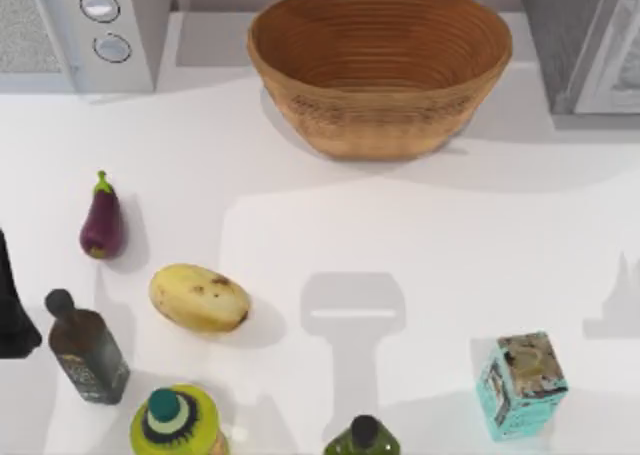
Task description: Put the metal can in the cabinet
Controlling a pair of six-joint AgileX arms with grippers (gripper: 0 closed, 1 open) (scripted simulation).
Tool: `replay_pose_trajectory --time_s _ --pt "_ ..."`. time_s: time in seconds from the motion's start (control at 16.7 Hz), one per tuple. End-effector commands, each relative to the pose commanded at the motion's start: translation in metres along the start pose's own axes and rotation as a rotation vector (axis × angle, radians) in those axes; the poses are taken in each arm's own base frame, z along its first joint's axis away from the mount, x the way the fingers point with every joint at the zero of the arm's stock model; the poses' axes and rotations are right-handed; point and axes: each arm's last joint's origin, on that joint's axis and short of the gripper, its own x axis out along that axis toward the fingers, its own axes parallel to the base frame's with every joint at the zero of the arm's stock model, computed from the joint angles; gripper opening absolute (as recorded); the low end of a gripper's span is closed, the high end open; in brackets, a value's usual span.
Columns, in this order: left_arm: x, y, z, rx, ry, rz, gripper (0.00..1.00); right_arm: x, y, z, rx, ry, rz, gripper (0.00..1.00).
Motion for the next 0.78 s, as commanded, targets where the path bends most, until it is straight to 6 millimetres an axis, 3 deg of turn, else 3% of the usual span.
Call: replay_pose_trajectory --time_s 0.36,0.78 --pt "0.000 0.000 0.000 0.000 0.000 0.000 1.00 0.013 0.005 0.100 -0.003 0.003 -0.004 0.00" --pt "0.000 0.000 0.000 0.000 0.000 0.000 1.00 0.060 0.017 0.213 -0.003 0.007 -0.009 0.00"
